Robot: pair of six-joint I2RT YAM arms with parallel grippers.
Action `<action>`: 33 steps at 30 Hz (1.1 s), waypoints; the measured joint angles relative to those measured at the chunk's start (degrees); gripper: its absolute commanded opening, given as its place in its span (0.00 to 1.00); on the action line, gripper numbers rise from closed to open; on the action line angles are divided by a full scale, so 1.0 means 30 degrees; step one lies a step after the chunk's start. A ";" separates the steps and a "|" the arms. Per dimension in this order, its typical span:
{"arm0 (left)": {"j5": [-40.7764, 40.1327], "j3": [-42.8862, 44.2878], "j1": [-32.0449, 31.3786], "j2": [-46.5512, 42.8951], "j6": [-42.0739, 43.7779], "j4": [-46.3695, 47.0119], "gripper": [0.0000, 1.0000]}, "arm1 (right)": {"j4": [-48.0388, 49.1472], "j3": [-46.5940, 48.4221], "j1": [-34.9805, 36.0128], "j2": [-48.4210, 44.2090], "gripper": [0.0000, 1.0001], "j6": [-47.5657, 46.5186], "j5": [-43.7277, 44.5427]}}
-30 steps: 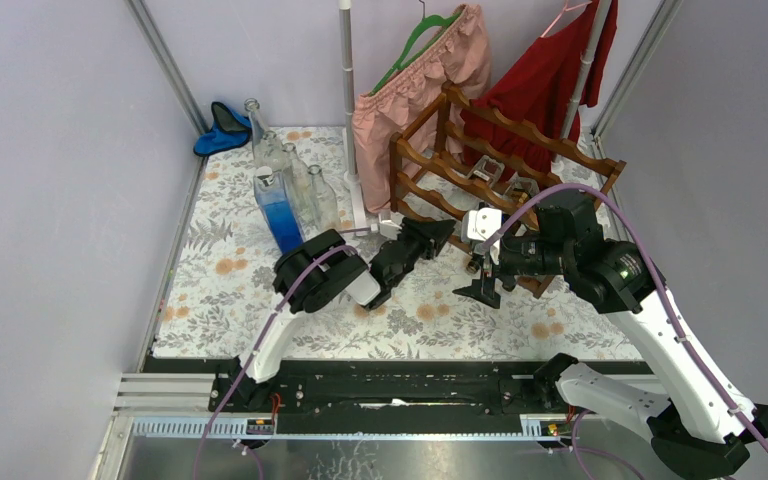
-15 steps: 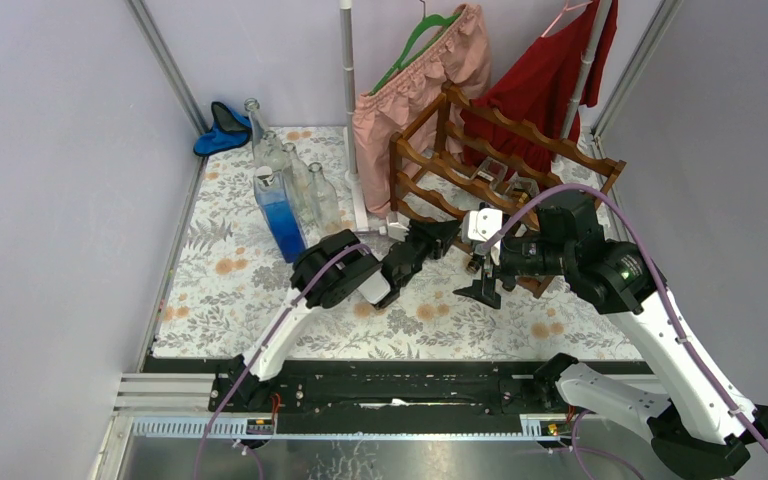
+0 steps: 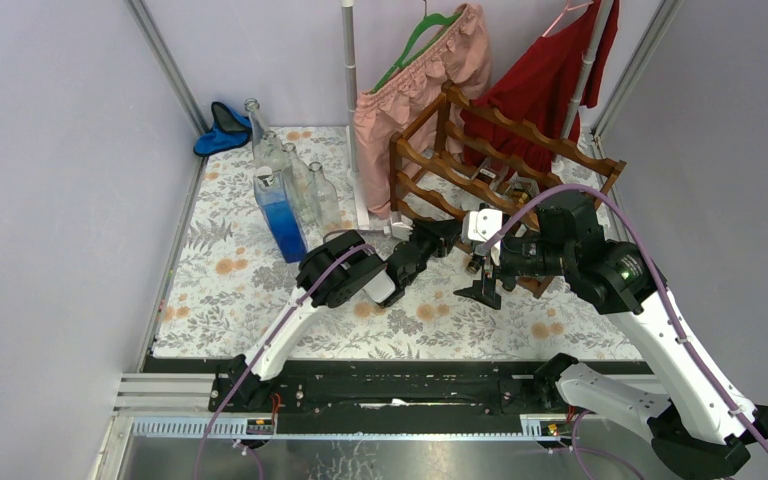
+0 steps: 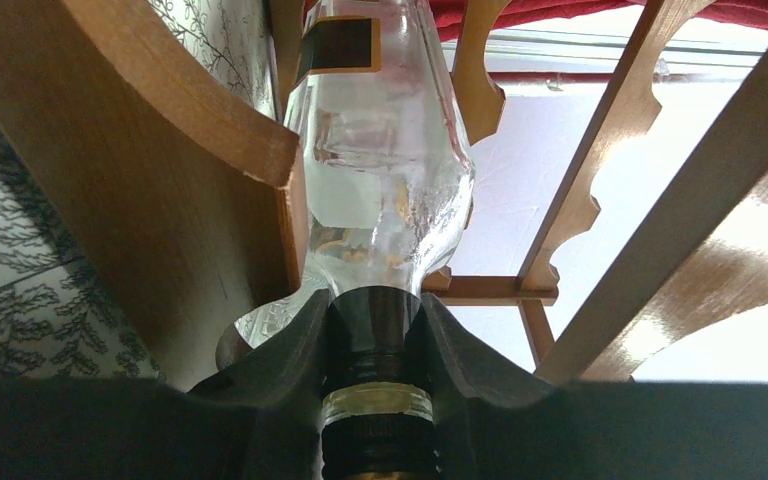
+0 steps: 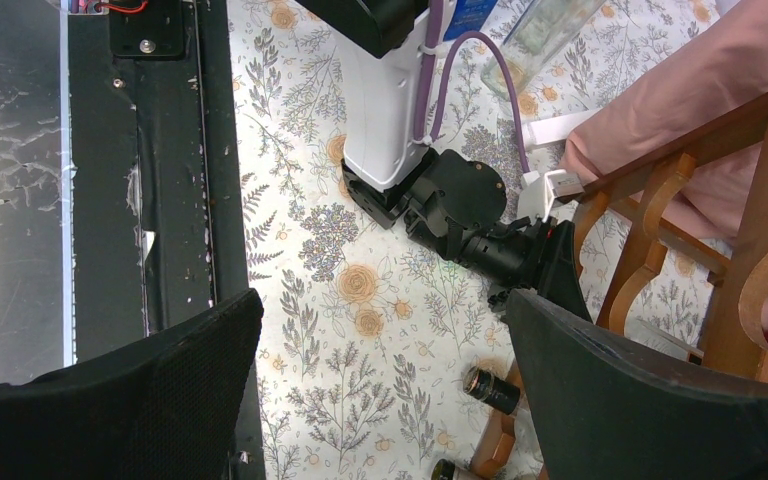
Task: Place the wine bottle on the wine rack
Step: Place the wine bottle in the wine rack.
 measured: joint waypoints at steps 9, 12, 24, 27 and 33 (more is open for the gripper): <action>0.0066 -0.0678 -0.0022 -0.0124 -0.0583 0.0743 0.47 | 0.0000 0.0000 0.0000 0.0000 1.00 0.0007 -0.0015; 0.0066 -0.1027 -0.0022 -0.0386 -0.0787 0.0816 0.49 | 0.0000 0.0000 0.0000 0.0000 1.00 0.0007 -0.0029; 0.0474 -0.1588 0.0226 -0.1574 0.0080 -0.1217 0.33 | -0.0007 0.0000 0.0000 -0.0328 1.00 0.0007 -0.0036; 0.0590 -0.1326 0.0299 -0.1625 0.0583 -0.1588 0.33 | -0.0007 0.0000 0.0000 -0.0386 1.00 0.0000 -0.0036; 0.0605 -0.1158 0.0313 -0.2382 0.2674 -0.2922 0.35 | -0.0015 0.0000 0.0000 -0.0510 1.00 -0.0007 -0.0036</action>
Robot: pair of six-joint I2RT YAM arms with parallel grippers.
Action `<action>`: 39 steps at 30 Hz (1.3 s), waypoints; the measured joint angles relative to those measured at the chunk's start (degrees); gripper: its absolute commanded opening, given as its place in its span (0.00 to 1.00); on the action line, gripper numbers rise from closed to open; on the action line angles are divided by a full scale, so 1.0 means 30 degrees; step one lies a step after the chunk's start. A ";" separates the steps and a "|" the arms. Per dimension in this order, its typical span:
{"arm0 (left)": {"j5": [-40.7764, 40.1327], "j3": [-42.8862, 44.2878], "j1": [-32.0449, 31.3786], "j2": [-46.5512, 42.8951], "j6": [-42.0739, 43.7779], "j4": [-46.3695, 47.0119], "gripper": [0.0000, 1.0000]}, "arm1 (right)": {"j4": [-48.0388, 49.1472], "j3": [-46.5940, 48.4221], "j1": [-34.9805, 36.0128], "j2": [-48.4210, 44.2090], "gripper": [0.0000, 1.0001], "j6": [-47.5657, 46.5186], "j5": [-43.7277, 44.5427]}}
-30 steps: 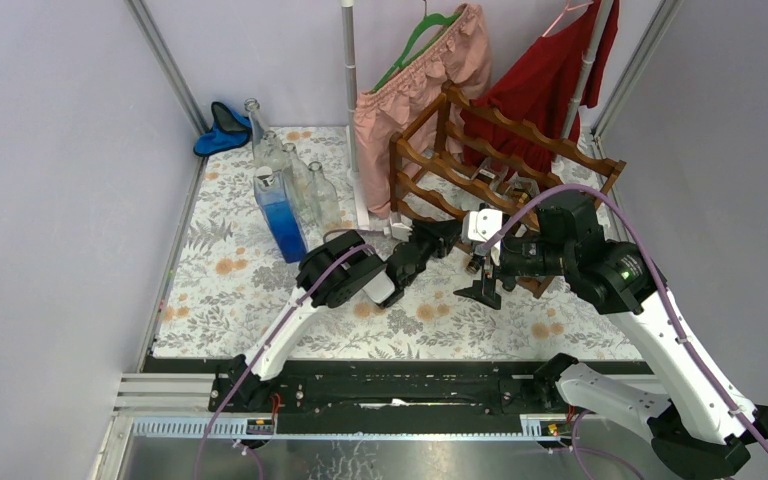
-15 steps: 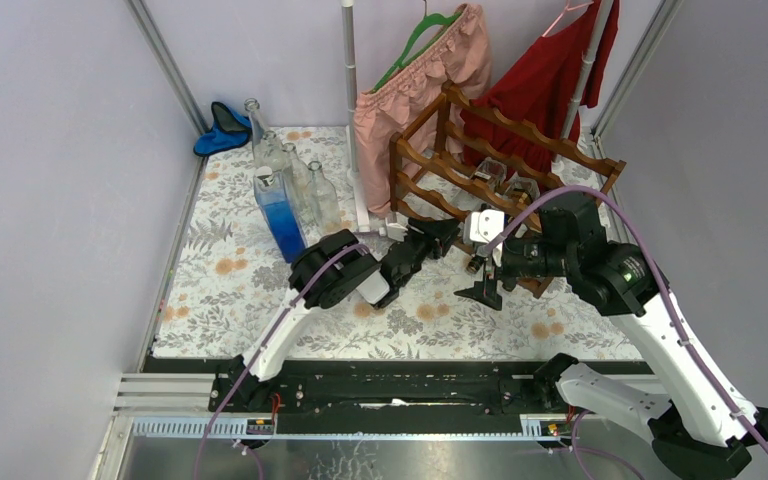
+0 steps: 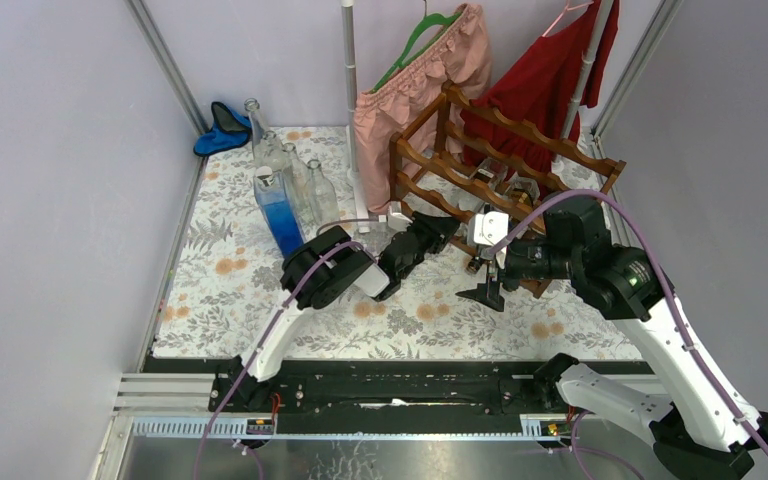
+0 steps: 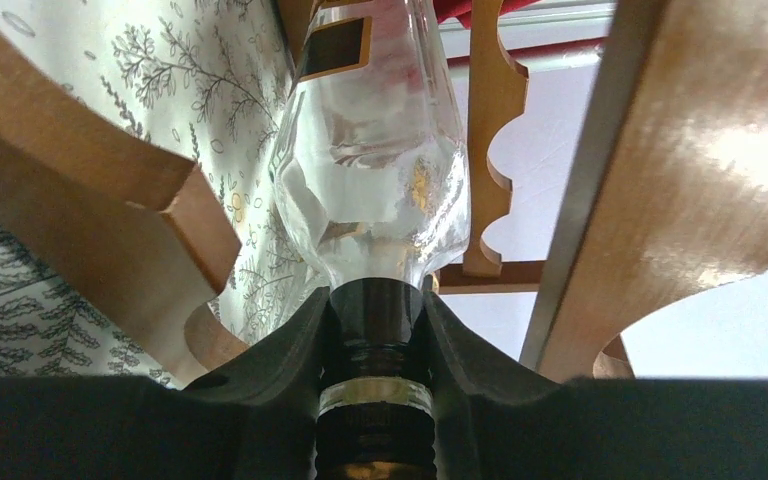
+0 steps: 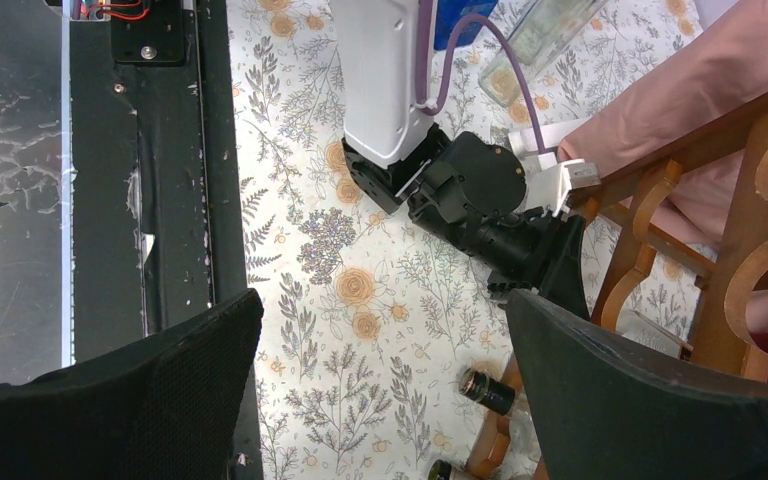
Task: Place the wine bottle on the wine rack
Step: Place the wine bottle in the wine rack.
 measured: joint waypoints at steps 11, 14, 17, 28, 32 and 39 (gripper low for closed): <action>-0.0015 -0.0007 0.0000 -0.0627 0.3781 -0.1078 0.42 | 0.0000 -0.0007 0.0000 -0.0058 1.00 0.0000 0.0000; -0.0022 -0.0007 -0.0036 -0.0736 0.4889 -0.1450 0.41 | 0.0000 -0.0029 0.0000 -0.0058 1.00 0.0000 0.0000; -0.0102 -0.0007 -0.0160 -0.1144 0.6339 -0.1989 0.39 | 0.0000 -0.0087 0.0000 -0.0058 1.00 0.0000 0.0000; -0.0831 -0.0262 -0.0801 -0.1734 1.1672 -0.2382 0.39 | 0.0000 -0.0102 0.0000 -0.0051 1.00 0.0007 -0.0007; -0.1202 -0.0291 -0.1122 -0.1734 1.3304 -0.2375 0.39 | 0.0000 -0.0102 0.0000 -0.0051 1.00 0.0007 -0.0007; -0.1843 -0.0393 -0.1494 -0.1727 1.5453 -0.2317 0.42 | 0.0000 -0.0102 0.0000 -0.0051 1.00 0.0007 -0.0007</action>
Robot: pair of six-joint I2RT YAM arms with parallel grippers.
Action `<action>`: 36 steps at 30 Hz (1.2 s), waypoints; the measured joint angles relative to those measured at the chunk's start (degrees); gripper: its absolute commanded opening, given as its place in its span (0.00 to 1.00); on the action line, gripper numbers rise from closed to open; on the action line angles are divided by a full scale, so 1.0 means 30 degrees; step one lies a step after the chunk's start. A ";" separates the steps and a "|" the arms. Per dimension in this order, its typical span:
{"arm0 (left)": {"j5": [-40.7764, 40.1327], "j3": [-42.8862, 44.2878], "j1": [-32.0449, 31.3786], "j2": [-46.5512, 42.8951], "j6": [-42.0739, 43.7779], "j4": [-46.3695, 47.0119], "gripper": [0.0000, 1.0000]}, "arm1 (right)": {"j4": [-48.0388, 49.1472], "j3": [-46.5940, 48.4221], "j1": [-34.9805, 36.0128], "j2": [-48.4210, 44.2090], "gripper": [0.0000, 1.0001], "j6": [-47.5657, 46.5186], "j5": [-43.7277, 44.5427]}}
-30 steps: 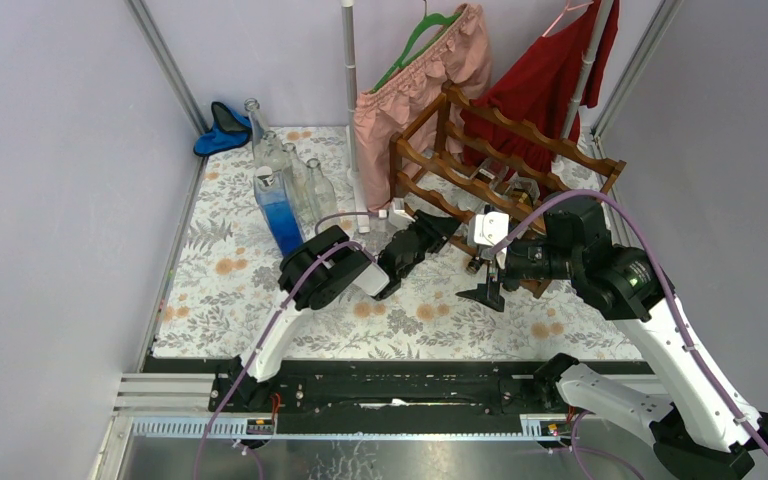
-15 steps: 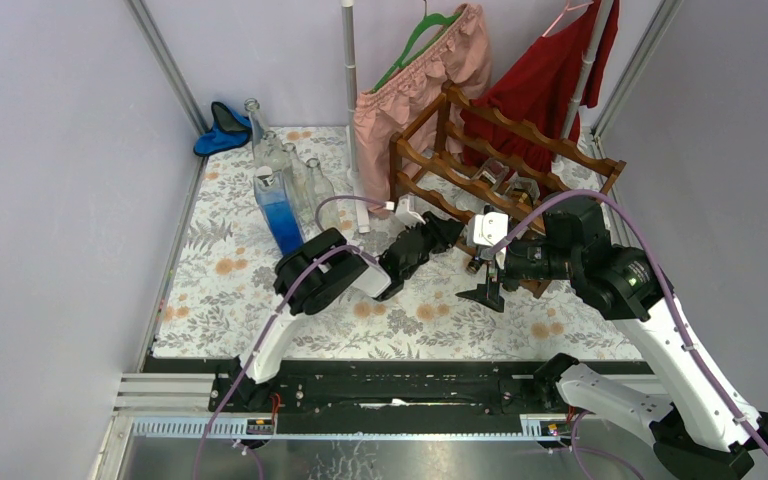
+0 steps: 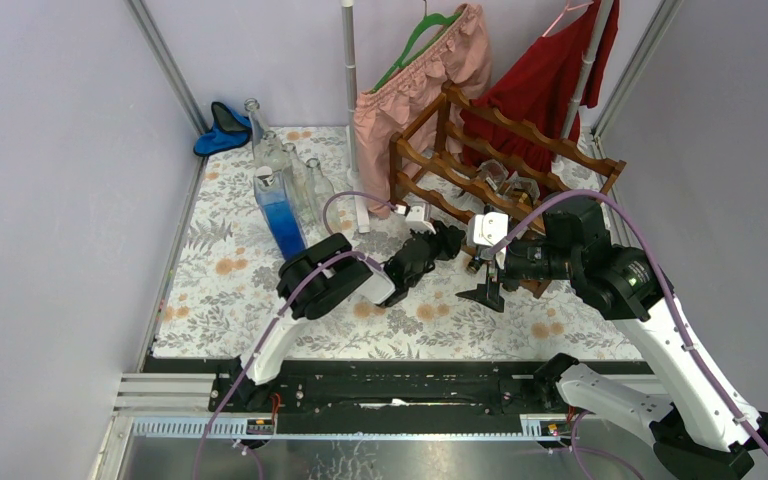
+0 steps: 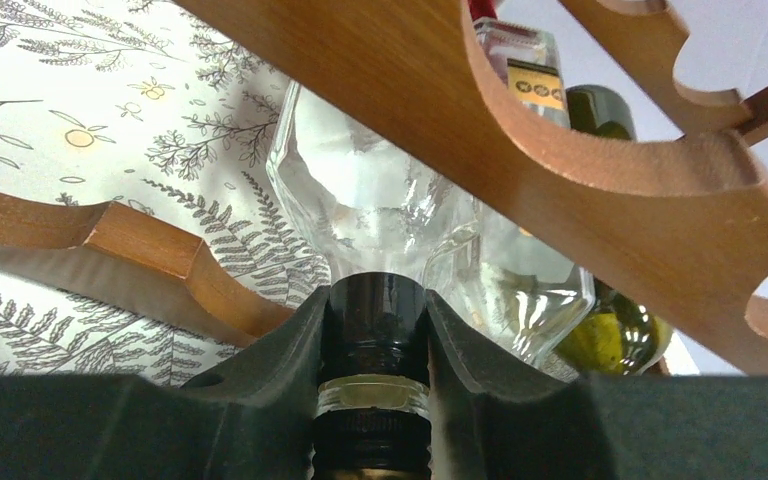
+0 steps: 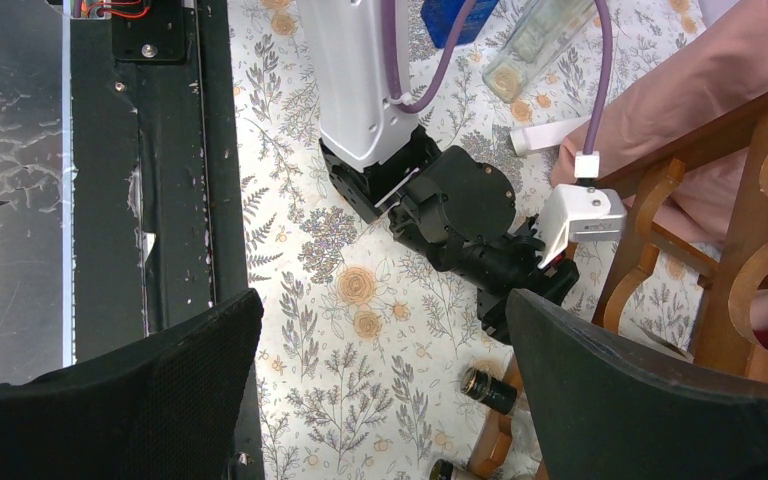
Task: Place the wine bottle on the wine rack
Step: Place the wine bottle in the wine rack.
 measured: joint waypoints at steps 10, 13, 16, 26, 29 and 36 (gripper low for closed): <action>-0.1013 0.0474 -0.0364 0.0015 0.1617 -0.1494 0.50 | 0.0000 0.0000 0.0000 -0.0007 1.00 0.0000 0.0007; -0.1311 0.0634 -0.0372 0.0015 0.1887 -0.1785 0.55 | 0.0000 0.0000 0.0000 -0.0007 1.00 0.0000 0.0007; -0.1537 0.0729 -0.0444 0.0044 0.2076 -0.1865 0.62 | 0.0000 0.0000 0.0000 -0.0007 1.00 0.0000 0.0007; -0.2237 0.0801 -0.0656 -0.0277 0.2222 -0.2280 0.70 | 0.0000 0.0000 0.0000 -0.0007 1.00 0.0000 0.0007; -0.2477 0.0641 -0.0721 -0.0765 0.2215 -0.2776 0.70 | 0.0000 0.0000 0.0000 -0.0007 1.00 0.0000 0.0000; -0.2754 -0.0474 -0.0984 -0.2725 0.2004 -0.2922 0.70 | 0.0000 0.0000 0.0000 -0.0007 1.00 0.0000 -0.0007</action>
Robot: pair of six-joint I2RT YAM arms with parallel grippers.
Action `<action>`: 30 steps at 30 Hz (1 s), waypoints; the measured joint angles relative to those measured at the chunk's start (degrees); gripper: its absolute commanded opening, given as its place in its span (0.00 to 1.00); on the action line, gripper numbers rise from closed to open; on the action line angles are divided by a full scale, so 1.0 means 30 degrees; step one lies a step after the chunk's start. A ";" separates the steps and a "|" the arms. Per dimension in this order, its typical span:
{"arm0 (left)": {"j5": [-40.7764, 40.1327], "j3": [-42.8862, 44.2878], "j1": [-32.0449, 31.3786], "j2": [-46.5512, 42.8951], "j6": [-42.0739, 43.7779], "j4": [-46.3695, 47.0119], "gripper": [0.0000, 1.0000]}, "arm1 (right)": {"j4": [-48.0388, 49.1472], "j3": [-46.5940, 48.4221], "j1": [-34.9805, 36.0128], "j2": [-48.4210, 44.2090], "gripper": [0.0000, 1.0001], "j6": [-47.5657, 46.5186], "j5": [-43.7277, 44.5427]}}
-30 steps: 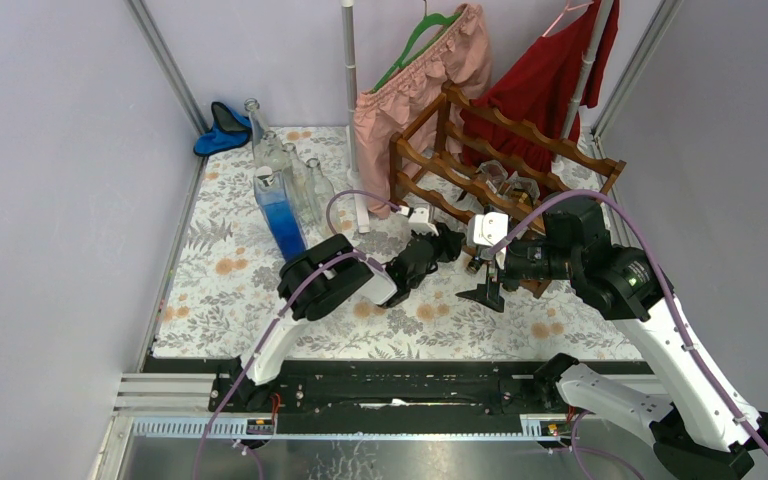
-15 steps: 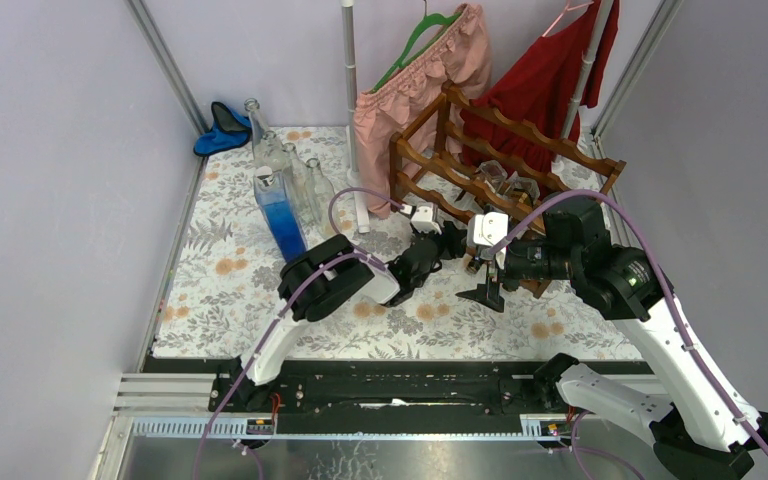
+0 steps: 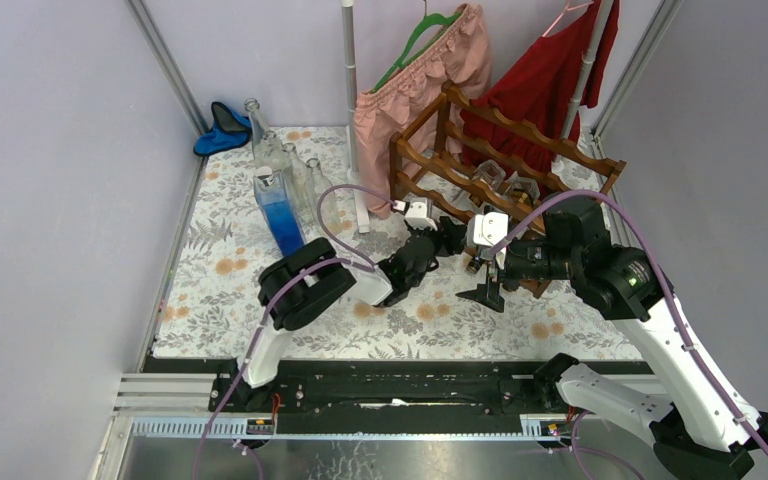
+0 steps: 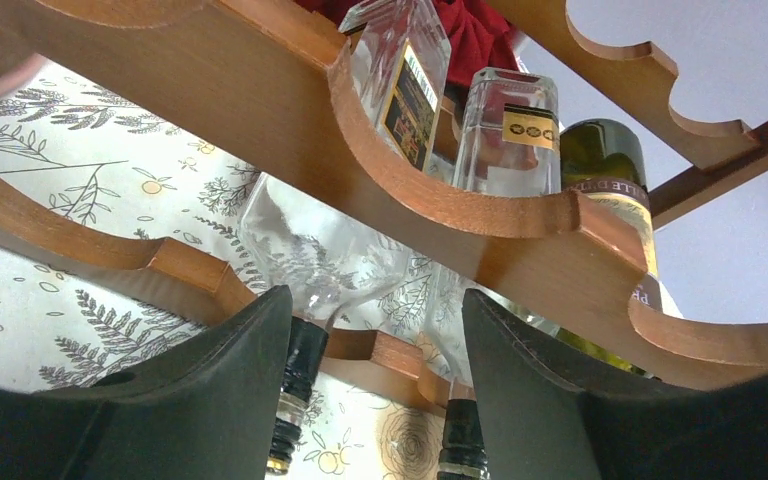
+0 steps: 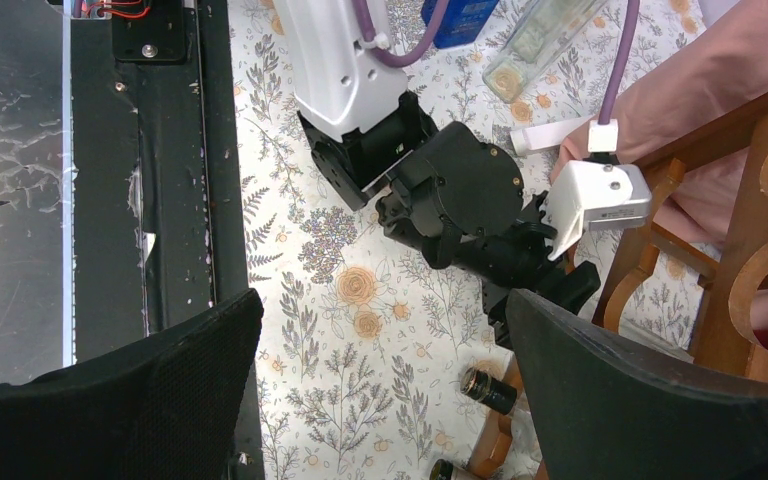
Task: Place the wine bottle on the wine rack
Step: Place the wine bottle in the wine rack.
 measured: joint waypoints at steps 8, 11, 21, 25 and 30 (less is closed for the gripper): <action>-0.0073 -0.2557 -0.0357 -0.1413 -0.0321 0.0189 0.66 | -0.0007 0.0000 0.0000 -0.0073 1.00 0.0000 0.0000; -0.0262 -0.4167 -0.0685 -0.2302 -0.0372 0.0197 0.58 | -0.0007 0.0000 0.0000 -0.0160 1.00 0.0000 0.0000; -0.1144 -0.6798 -0.1902 -0.6397 -0.0029 -0.0306 0.04 | 0.0000 -0.0138 0.0000 -0.0248 1.00 0.0007 -0.0007; -0.1122 -0.6805 -0.1953 -0.5850 -0.0036 -0.1137 0.04 | 0.0000 -0.0233 0.0000 -0.0284 1.00 0.0015 0.0000; -0.0925 -0.5916 -0.1916 -0.4102 0.0007 -0.2579 0.04 | -0.0007 -0.0299 0.0000 -0.0408 1.00 0.0007 0.0000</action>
